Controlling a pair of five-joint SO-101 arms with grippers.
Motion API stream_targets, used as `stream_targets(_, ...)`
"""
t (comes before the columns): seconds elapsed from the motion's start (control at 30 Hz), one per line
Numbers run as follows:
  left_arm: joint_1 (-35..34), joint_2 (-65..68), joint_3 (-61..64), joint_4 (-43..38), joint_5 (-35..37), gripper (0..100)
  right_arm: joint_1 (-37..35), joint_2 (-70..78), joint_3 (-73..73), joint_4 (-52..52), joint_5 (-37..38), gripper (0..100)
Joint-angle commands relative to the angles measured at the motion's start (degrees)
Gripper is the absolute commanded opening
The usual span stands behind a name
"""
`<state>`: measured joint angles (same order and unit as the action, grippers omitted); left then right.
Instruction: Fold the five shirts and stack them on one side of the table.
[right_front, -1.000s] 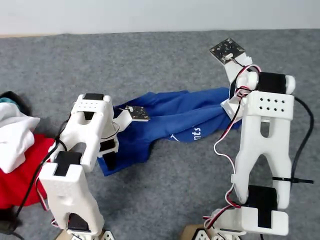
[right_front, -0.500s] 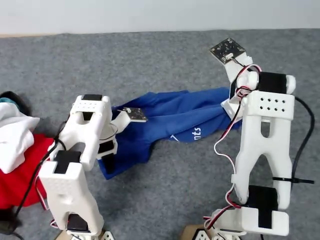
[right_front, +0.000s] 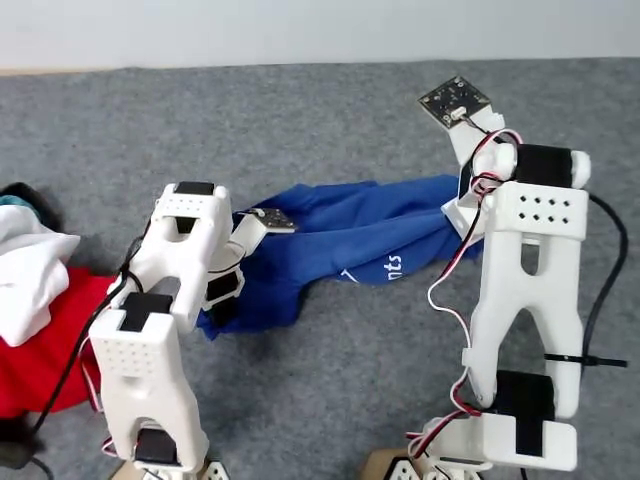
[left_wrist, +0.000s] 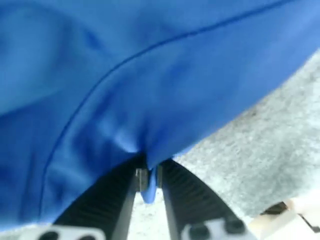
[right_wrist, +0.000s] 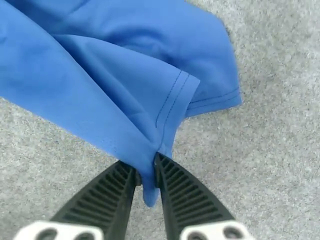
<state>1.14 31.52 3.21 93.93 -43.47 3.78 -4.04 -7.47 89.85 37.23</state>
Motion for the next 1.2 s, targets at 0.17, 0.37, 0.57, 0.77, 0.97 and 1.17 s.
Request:
stream_targets(0.17,0.97,-25.14,-8.84,6.51,6.42,0,-0.48,-3.47,-16.79,7.60,-0.26,1.1)
stream_targets(0.37,1.41,-43.25,-12.79,6.51,10.99,0,-0.57,-3.56,-27.96,12.62,-0.26,1.1)
stream_targets(0.57,-0.44,-51.08,-24.66,6.42,18.64,0,-0.48,-6.02,-35.87,12.70,-0.26,1.1)
stream_targets(0.77,-2.20,-51.69,-42.15,5.10,20.31,0,-0.13,-11.38,-37.19,10.68,-0.18,1.1)
stream_targets(0.97,-2.20,-51.78,-56.04,1.76,21.10,0,-0.13,-17.80,-37.19,3.65,2.64,1.1)
stream_targets(1.17,-2.20,-52.22,-64.22,-0.70,20.92,0,-0.04,-21.67,-37.19,1.27,2.90,1.1)
